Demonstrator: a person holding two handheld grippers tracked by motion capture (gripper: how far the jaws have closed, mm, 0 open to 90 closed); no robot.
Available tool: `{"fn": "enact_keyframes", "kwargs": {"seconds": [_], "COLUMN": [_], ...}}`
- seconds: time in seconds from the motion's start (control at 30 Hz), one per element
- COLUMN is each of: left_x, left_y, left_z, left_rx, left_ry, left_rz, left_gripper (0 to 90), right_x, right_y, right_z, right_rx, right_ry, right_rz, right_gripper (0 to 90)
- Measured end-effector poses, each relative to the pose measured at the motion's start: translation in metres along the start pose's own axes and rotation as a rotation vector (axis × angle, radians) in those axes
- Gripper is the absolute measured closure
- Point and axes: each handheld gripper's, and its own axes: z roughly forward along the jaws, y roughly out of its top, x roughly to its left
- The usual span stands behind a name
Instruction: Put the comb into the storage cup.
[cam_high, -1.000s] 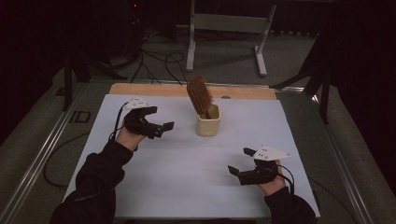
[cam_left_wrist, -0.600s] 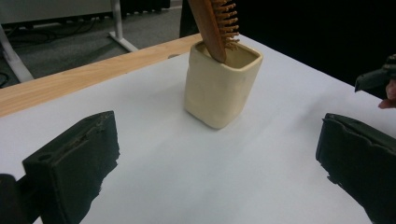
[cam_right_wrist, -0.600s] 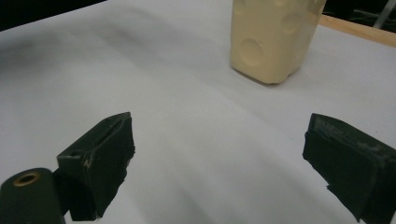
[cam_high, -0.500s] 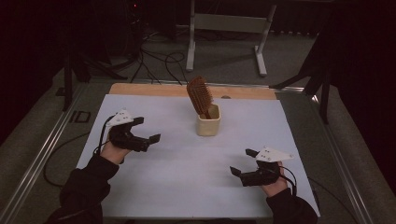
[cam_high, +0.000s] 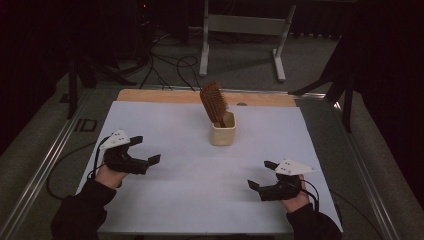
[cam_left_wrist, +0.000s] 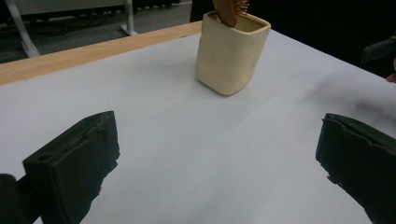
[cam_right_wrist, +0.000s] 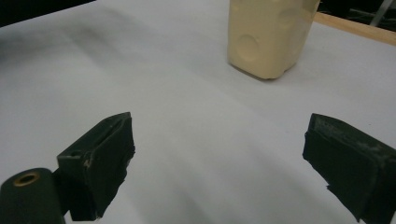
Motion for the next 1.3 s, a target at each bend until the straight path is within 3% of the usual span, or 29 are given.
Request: {"fn": "enact_keyframes", "kwargs": {"seconds": [0.63,1.0,1.27,1.3], "left_x": [0.008,0.01,0.008,0.008], "left_y": [-0.054,-0.074,-0.083,-0.085], "left_z": [-0.041,-0.052,-0.058,-0.06], "left_rx": [0.017,0.032,0.063,0.061], "left_ry": [0.095,0.143,0.169,0.187], "left_rz": [-0.057,-0.043,-0.012,-0.005], "left_gripper": [0.0,0.1,0.3,0.4], "right_x": [-0.002,-0.003,-0.007,-0.009], "right_y": [-0.008,-0.014,-0.023,-0.025], "right_z": [-0.007,-0.007,-0.007,-0.005], "right_rx": [0.014,0.005,0.001,0.0], "right_ry": [-0.012,0.006,0.002,0.002], "right_rz": [0.012,0.012,0.023,0.023], "right_gripper": [8.7,8.7,8.7,8.7]}}
